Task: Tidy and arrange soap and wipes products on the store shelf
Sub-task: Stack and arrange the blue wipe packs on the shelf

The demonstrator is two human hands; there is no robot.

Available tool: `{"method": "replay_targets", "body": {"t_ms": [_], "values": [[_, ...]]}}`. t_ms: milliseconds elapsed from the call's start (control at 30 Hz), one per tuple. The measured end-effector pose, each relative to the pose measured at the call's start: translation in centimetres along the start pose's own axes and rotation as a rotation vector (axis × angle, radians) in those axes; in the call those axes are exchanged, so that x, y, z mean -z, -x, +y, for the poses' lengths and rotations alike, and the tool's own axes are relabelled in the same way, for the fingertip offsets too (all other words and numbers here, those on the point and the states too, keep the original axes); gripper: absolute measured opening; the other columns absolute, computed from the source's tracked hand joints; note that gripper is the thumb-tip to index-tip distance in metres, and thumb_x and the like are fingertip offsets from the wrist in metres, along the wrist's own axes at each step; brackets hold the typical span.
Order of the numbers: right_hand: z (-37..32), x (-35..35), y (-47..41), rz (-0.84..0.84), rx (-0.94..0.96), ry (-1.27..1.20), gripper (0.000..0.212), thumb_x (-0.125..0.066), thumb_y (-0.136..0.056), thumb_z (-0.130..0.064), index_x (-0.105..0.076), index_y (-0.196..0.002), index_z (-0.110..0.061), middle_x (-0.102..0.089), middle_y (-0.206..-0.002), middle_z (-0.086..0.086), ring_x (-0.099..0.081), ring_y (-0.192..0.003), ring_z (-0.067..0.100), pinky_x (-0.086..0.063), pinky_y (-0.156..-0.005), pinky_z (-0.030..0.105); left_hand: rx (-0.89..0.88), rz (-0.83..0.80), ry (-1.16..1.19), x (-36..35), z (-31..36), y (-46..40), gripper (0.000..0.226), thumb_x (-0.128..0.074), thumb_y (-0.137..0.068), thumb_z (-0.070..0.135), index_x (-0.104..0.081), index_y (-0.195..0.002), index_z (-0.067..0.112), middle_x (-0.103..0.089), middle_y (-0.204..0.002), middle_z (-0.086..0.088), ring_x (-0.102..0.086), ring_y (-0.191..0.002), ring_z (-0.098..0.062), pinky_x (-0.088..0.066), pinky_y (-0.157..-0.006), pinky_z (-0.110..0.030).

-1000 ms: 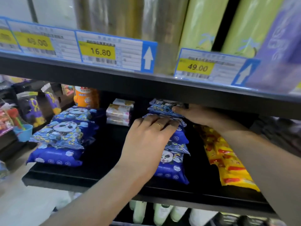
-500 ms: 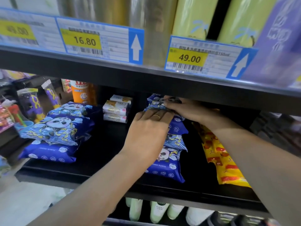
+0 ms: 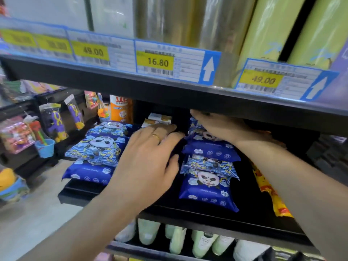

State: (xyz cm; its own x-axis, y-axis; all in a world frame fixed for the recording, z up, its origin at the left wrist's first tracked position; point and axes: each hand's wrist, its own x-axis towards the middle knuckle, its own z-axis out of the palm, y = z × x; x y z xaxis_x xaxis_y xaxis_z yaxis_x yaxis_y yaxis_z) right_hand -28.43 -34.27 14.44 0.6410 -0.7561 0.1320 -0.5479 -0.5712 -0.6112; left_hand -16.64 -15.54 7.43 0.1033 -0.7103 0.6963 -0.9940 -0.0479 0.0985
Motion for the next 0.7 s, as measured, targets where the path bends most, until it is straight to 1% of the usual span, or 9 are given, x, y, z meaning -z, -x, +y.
{"method": "replay_targets", "body": {"t_ms": [33, 67, 133, 167, 233, 267, 400, 533, 700], "values": [[-1.2, -0.8, 0.1, -0.017, 0.015, 0.031, 0.031, -0.042, -0.104, -0.059, -0.063, -0.115, -0.040, -0.065, -0.106, -0.011, -0.053, -0.124, 0.017, -0.031, -0.087, 0.013, 0.023, -0.012, -0.018, 0.8, -1.4, 0.7, 0.043, -0.060, -0.089, 0.029, -0.065, -0.130, 0.018, -0.067, -0.125, -0.005, -0.059, -0.116, -0.031, -0.044, -0.102, -0.044], [-2.3, -1.8, -0.2, -0.019, 0.046, 0.068, 0.031, -0.043, -0.103, -0.060, -0.063, -0.114, -0.038, -0.062, -0.103, -0.014, -0.052, -0.121, 0.015, -0.031, -0.093, 0.018, 0.045, -0.030, -0.033, 1.5, -2.8, 1.5, 0.044, -0.060, -0.088, 0.030, -0.066, -0.130, 0.018, -0.067, -0.127, -0.005, -0.059, -0.119, -0.032, -0.044, -0.103, -0.044], [-4.4, -3.8, -0.8, -0.025, 0.141, 0.132, 0.037, -0.045, -0.104, -0.055, -0.059, -0.133, -0.036, -0.062, -0.127, -0.012, -0.055, -0.123, 0.013, -0.039, -0.104, 0.026, 0.074, -0.072, -0.058, 2.9, -5.6, 2.8, 0.048, -0.060, -0.088, 0.031, -0.066, -0.133, 0.017, -0.066, -0.134, -0.005, -0.059, -0.125, -0.032, -0.046, -0.106, -0.047], [-5.4, -4.9, -1.2, -0.041, 0.193, 0.135, 0.036, -0.049, -0.104, -0.050, -0.057, -0.137, -0.037, -0.063, -0.128, -0.012, -0.061, -0.116, 0.007, -0.044, -0.101, 0.023, 0.076, -0.090, -0.070, 3.4, -7.0, 3.3, 0.050, -0.060, -0.088, 0.031, -0.066, -0.135, 0.015, -0.065, -0.137, -0.006, -0.059, -0.128, -0.032, -0.047, -0.107, -0.048], [-7.3, -7.1, -2.2, -0.090, 0.300, 0.126, 0.030, -0.058, -0.102, -0.039, -0.060, -0.132, -0.034, -0.064, -0.110, -0.019, -0.061, -0.085, -0.011, -0.041, -0.076, 0.006, 0.065, -0.133, -0.106, 4.2, -9.5, 4.4, 0.053, -0.063, -0.090, 0.031, -0.064, -0.140, 0.013, -0.063, -0.143, -0.007, -0.057, -0.133, -0.034, -0.047, -0.109, -0.050], [-8.2, -8.2, -2.8, -0.116, 0.337, 0.136, 0.030, -0.061, -0.101, -0.035, -0.062, -0.130, -0.031, -0.060, -0.107, -0.022, -0.058, -0.082, -0.009, -0.038, -0.072, 0.007, 0.061, -0.166, -0.125, 4.4, -10.7, 4.9, 0.055, -0.068, -0.091, 0.031, -0.062, -0.143, 0.013, -0.061, -0.147, -0.008, -0.055, -0.136, -0.035, -0.046, -0.110, -0.051], [-10.1, -12.2, -5.3, -0.170, 0.378, 0.223, 0.030, -0.068, -0.096, -0.034, -0.066, -0.125, -0.026, -0.057, -0.124, -0.004, -0.056, -0.105, 0.011, -0.041, -0.091, 0.023, 0.041, -0.301, -0.145, 4.4, -13.7, 6.1, 0.071, -0.087, -0.082, 0.026, -0.059, -0.147, 0.014, -0.058, -0.151, -0.007, -0.055, -0.139, -0.035, -0.046, -0.112, -0.052], [-10.6, -14.6, -7.2, -0.211, 0.344, 0.255, 0.029, -0.073, -0.092, -0.041, -0.063, -0.117, -0.031, -0.058, -0.123, -0.004, -0.058, -0.110, 0.012, -0.037, -0.077, 0.015, -0.004, -0.253, -0.114, 3.9, -15.2, 6.1, 0.066, -0.089, -0.079, 0.015, -0.065, -0.141, 0.020, -0.066, -0.143, 0.001, -0.066, -0.126, -0.029, -0.052, -0.103, -0.044], [-10.3, -15.5, -8.5, -0.277, 0.265, 0.112, 0.031, -0.081, -0.086, -0.039, -0.064, -0.111, -0.031, -0.063, -0.125, -0.002, -0.060, -0.117, 0.012, -0.048, -0.101, 0.029, 0.024, -0.188, -0.029, 2.8, -16.2, 5.6, 0.056, -0.087, -0.082, 0.012, -0.070, -0.135, 0.023, -0.070, -0.135, 0.003, -0.068, -0.118, -0.032, -0.059, -0.091, -0.050]]}}
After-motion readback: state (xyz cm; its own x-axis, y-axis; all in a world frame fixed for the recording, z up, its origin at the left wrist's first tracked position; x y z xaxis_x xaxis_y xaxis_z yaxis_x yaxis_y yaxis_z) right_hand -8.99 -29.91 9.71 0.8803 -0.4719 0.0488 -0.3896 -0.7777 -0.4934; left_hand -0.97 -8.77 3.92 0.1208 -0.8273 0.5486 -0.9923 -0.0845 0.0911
